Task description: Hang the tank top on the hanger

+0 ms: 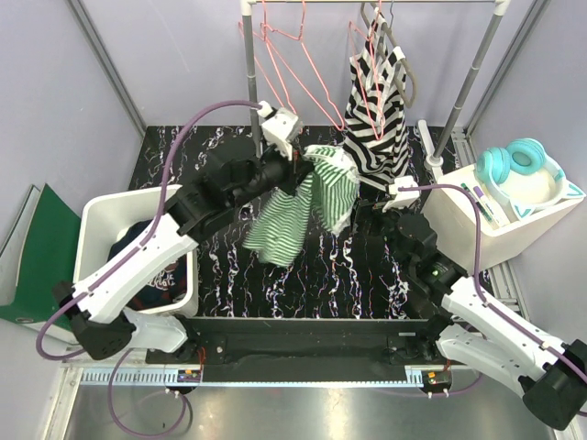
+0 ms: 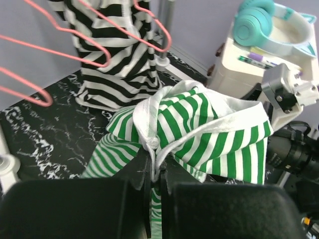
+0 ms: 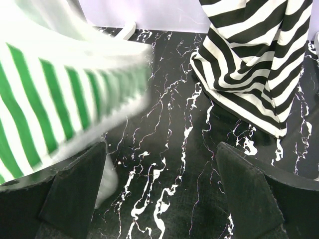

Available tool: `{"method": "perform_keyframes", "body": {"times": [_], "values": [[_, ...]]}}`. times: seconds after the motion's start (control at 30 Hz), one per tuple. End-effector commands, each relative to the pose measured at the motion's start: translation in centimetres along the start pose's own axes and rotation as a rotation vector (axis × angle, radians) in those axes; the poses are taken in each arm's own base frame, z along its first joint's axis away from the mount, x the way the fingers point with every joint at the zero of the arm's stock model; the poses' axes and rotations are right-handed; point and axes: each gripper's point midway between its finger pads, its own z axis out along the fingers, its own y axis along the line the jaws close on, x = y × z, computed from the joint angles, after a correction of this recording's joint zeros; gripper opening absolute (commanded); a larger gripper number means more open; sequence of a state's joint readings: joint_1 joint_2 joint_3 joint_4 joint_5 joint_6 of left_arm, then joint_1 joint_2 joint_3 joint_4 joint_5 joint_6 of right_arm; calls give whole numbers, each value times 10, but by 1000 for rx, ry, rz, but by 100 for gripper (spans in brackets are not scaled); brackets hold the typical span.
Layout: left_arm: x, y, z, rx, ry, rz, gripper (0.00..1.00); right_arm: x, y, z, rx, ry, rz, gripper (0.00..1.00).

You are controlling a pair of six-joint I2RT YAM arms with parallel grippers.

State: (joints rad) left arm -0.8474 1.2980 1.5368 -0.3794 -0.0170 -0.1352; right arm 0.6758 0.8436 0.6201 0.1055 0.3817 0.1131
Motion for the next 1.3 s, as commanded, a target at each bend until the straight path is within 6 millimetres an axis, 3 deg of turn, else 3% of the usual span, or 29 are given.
{"method": "perform_keyframes", "body": {"times": [0.0, 0.13, 0.17, 0.23, 0.27, 0.33, 0.4, 0.47, 0.5, 0.57, 0.67, 0.77, 0.83, 0.87, 0.9, 1.0, 1.03, 1.1, 1.27], "values": [[-24, -27, -1, 144, -79, 53, 0, -32, -4, -6, 25, -79, 29, 100], [26, 11, -5, -30, -9, 78, 0, -31, -11, -7, 57, -84, 25, 100], [62, 31, -4, -123, 62, 85, 0, -30, -13, -6, 65, -79, 20, 100], [95, 50, -9, -214, 123, 88, 0, -28, -12, -5, 66, -74, 17, 100], [125, 68, -17, -305, 178, 93, 0, -26, -12, -4, 66, -68, 13, 100], [157, 82, -27, -376, 250, 96, 0, -24, -10, -1, 63, -59, 17, 100], [202, 84, -33, -376, 360, 93, 3, -23, -5, 1, 44, -50, 20, 100], [244, 70, -34, -290, 462, 63, 34, -20, 0, 6, 27, -32, 24, 100], [256, 59, -34, -252, 489, 65, 61, -16, 2, 8, 23, -19, 24, 100], [286, 52, -40, -241, 558, 66, 71, -14, 7, 11, 3, -5, 33, 100], [305, 52, -49, -279, 563, 2, 87, -4, 15, 18, -18, 27, 62, 100], [298, 55, -54, -320, 473, -80, 94, 11, 35, 30, -89, 77, 119, 100], [287, 59, -56, -345, 391, -119, 98, 33, 52, 40, -150, 154, 155, 100], [281, 68, -57, -390, 356, -156, 98, 33, 59, 45, -171, 164, 170, 100], [278, 74, -58, -410, 334, -182, 98, 50, 64, 52, -180, 209, 169, 99], [276, 96, -59, -453, 282, -332, 96, 72, 76, 64, -216, 264, 185, 100], [284, 100, -61, -456, 283, -367, 95, 77, 77, 67, -213, 274, 192, 100], [281, 105, -60, -446, 245, -444, 92, 89, 79, 76, -208, 293, 197, 100], [301, 113, -67, -491, 266, -503, 88, 105, 82, 99, -177, 322, 195, 98]]}}
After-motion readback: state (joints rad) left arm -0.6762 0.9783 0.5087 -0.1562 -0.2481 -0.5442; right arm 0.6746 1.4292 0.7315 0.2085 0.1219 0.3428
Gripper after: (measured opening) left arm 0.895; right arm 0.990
